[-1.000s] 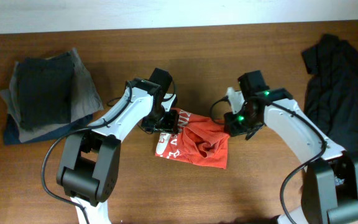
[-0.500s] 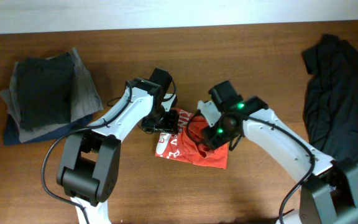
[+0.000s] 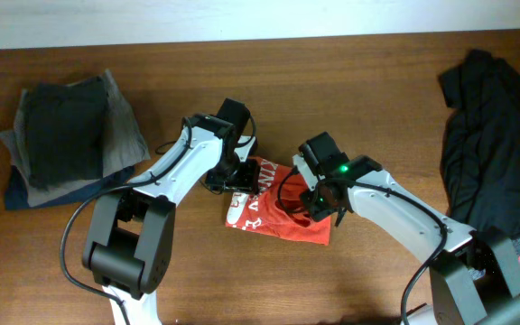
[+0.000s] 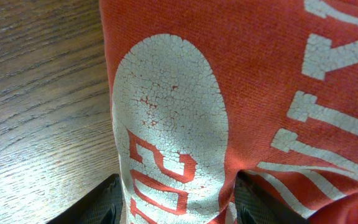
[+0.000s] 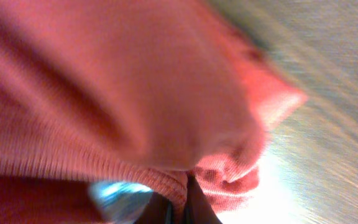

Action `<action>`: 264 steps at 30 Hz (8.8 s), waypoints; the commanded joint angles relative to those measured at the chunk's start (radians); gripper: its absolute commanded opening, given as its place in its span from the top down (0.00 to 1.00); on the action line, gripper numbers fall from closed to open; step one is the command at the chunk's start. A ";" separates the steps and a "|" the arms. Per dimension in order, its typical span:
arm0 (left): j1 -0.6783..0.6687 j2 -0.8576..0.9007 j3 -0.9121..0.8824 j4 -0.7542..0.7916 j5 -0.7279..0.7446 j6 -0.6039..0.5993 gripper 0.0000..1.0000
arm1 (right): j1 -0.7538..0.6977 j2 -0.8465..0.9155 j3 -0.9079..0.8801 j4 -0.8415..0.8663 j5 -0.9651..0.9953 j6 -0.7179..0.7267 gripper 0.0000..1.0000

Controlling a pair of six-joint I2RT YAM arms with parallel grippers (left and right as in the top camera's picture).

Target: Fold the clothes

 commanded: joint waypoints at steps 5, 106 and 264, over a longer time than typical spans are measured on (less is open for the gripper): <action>-0.006 0.019 -0.006 0.001 0.008 0.013 0.43 | -0.165 -0.017 0.001 0.039 0.160 0.096 0.96; -0.127 -0.045 -0.098 0.120 0.111 0.015 0.43 | -0.356 0.176 -0.005 0.087 -0.270 0.084 0.73; 0.401 -0.128 0.550 -0.072 -0.571 0.399 1.00 | -0.437 0.174 0.743 -0.673 -0.565 -0.179 0.93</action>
